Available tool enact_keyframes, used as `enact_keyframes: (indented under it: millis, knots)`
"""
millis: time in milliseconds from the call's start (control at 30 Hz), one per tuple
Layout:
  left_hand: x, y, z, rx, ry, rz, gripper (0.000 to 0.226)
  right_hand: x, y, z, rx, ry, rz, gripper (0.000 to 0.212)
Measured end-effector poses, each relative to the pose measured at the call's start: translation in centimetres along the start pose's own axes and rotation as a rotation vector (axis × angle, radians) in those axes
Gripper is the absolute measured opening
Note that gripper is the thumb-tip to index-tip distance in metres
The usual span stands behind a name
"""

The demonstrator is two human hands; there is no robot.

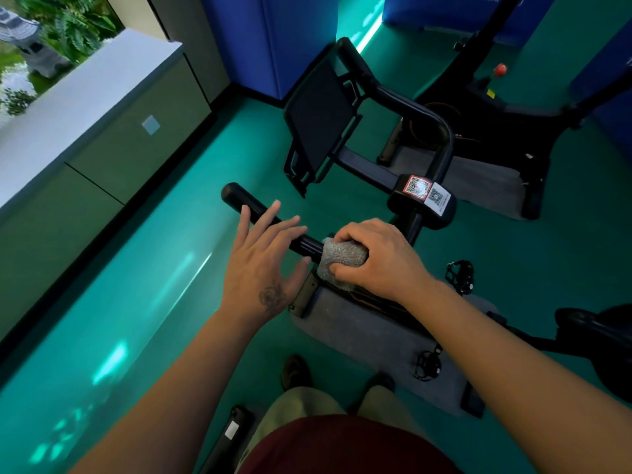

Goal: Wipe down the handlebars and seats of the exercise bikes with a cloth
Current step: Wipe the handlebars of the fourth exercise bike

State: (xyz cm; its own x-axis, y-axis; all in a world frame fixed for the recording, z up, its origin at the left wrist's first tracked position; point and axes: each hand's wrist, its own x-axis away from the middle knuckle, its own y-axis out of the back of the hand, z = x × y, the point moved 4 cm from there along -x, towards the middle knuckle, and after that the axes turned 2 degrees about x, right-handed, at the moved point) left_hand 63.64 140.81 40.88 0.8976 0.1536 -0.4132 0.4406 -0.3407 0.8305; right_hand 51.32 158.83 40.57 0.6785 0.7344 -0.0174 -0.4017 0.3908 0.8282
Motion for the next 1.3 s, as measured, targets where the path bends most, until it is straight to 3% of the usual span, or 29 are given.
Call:
enact_keyframes:
  millis: [400,567,933,1300]
  knots:
    - [-0.4,-3.5,-3.7,0.027,0.025,0.083,0.031,1.9,2.0,-3.9,0.011,0.088,0.088,0.046]
    - [-0.8,-3.9,-4.9,0.027,0.042,0.087,0.032,1.8,3.3,-4.5,0.061,0.184,0.131,0.04]
    - [-1.2,-4.5,-6.6,0.027,0.087,0.084,0.025,1.1,5.5,-6.0,0.292,0.371,0.194,0.037]
    - [-1.5,-5.9,-8.4,0.051,0.129,0.112,0.023,-0.2,8.1,-8.8,0.404,0.391,0.103,0.038]
